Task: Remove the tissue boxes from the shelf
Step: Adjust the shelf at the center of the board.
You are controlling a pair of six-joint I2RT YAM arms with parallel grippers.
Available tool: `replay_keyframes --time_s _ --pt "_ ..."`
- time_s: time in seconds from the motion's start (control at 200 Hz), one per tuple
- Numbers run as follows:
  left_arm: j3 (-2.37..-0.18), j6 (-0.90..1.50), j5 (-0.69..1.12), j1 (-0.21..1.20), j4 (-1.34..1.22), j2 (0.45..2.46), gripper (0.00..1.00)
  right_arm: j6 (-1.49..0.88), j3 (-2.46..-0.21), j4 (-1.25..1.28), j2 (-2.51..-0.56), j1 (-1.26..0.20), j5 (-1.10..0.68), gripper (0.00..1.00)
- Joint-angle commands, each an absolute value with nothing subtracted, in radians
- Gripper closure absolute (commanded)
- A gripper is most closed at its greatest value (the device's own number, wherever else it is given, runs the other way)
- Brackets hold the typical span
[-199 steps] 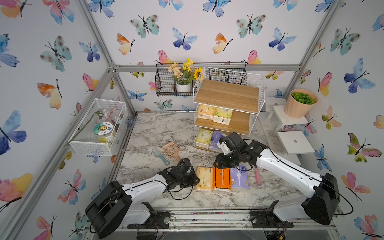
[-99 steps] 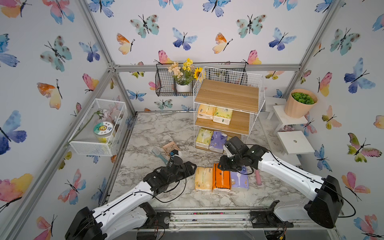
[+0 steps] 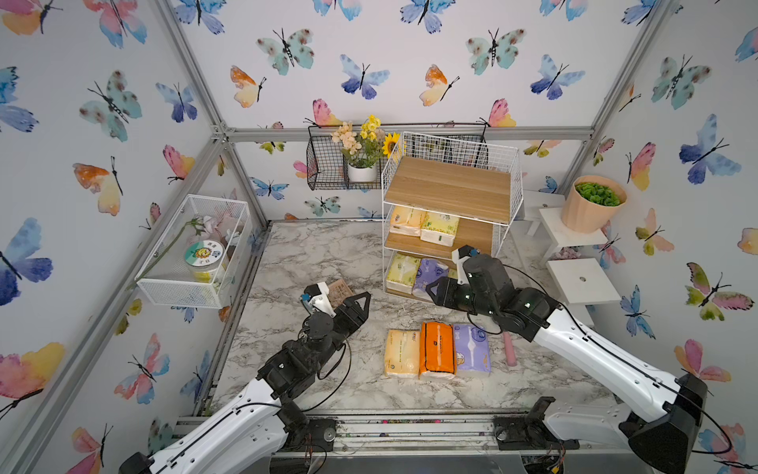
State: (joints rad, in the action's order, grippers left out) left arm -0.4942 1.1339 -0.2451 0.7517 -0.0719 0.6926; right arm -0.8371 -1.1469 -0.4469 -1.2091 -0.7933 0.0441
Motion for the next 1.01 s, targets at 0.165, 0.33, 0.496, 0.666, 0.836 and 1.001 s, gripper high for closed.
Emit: replay_keyframes --time_s 0.165,0.33,0.496,0.666,0.836,1.001 --pt "-0.474 1.165 -0.286 0.736 -0.182 0.707 0.38 -0.888 -1.044 -0.134 -1.117 -0.793 0.371 0.53" --pt "-0.537 1.092 -0.151 0.654 -0.172 0.767 0.38 -0.869 -1.021 -0.182 -1.118 -0.793 0.325 0.52" --pt "-0.627 0.986 0.01 0.53 -0.159 0.839 0.36 -0.9 -0.969 -0.234 -1.062 -0.793 0.286 0.52" --pt "-0.743 0.88 0.108 0.46 -0.114 0.933 0.36 -0.972 -0.896 -0.405 -1.012 -0.793 0.305 0.52" --pt "-0.772 0.875 0.136 0.437 -0.124 0.98 0.36 -1.005 -0.816 -0.447 -1.013 -0.792 0.232 0.5" --pt "-0.745 0.916 0.158 0.428 -0.144 0.991 0.36 -1.087 -0.7 -0.344 -0.988 -0.738 0.117 0.46"
